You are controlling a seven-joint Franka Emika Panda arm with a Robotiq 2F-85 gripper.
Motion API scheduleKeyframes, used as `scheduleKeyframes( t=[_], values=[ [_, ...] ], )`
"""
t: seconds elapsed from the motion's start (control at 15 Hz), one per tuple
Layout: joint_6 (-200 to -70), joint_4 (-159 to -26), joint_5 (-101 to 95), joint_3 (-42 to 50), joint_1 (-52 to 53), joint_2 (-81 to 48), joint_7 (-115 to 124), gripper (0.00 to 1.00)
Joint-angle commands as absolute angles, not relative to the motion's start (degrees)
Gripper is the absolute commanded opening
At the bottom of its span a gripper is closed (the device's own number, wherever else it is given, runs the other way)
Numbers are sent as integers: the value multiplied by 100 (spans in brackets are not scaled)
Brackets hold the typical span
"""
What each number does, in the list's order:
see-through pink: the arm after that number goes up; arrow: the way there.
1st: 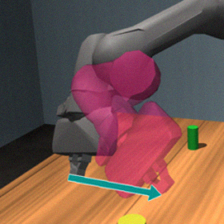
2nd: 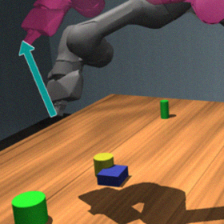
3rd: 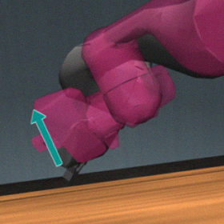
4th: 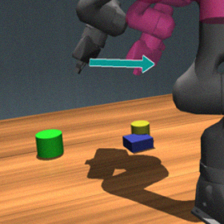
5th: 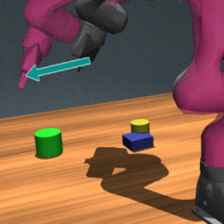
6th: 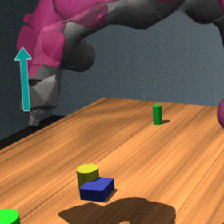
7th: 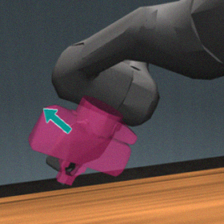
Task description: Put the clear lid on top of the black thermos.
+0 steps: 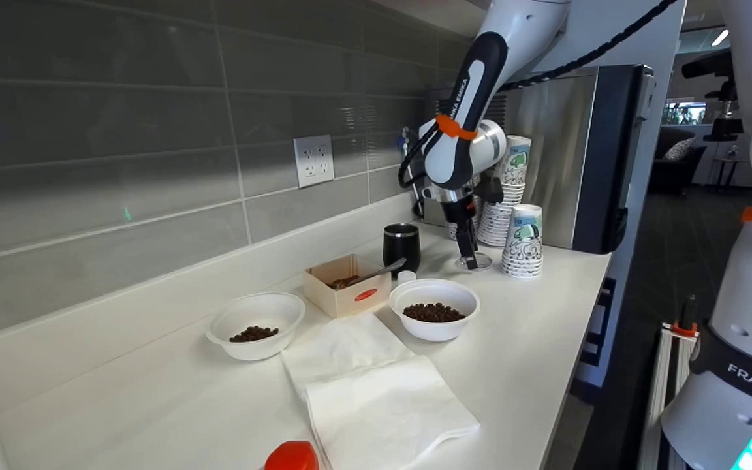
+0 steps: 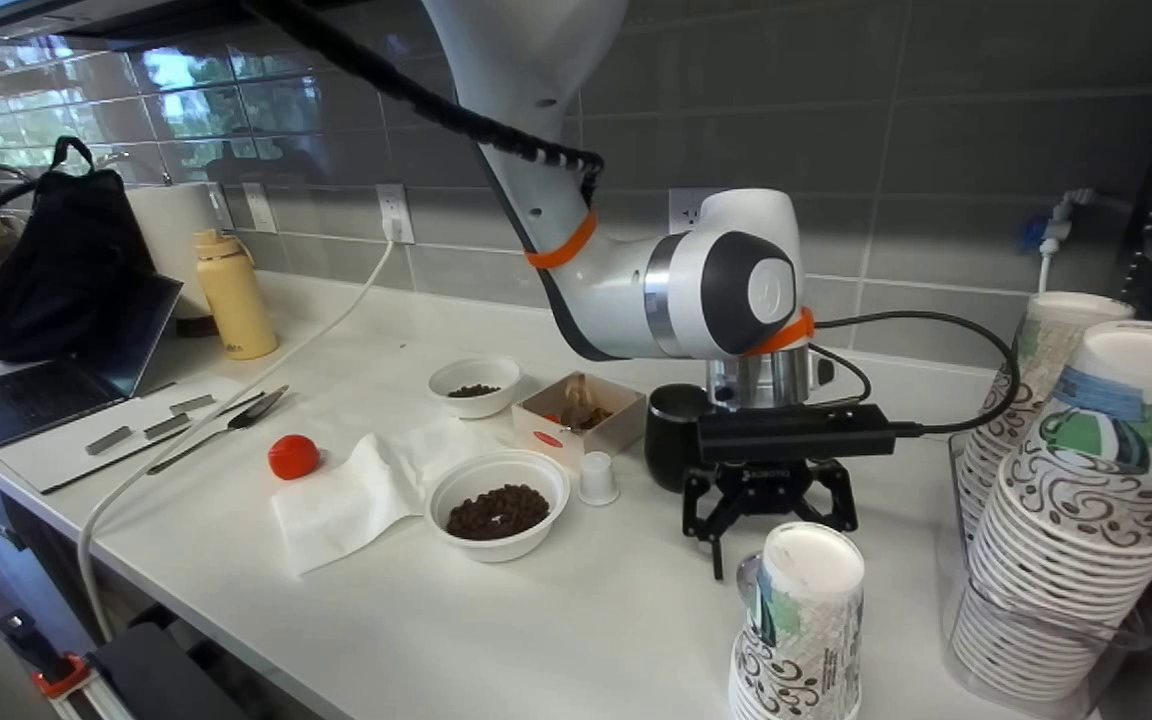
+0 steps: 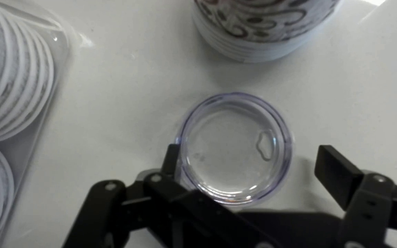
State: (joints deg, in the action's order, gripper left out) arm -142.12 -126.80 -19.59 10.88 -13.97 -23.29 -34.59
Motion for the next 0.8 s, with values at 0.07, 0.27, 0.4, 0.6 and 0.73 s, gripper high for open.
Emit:
scheduleKeyframes(
  t=[0.07, 0.27, 0.4, 0.6, 0.73],
  values=[
    [-14623, -12844, -2294, 1190, -1379, -2333, -3072, 100],
    [-14745, -12897, -2374, 1235, -1398, -2329, -2960, 100],
    [-14813, -12938, -2428, 1267, -1397, -2332, -2903, 100],
    [-14906, -12991, -2501, 1314, -1389, -2309, -2819, 100],
    [-14967, -13013, -2535, 1335, -1394, -2290, -2777, 100]
  ],
)
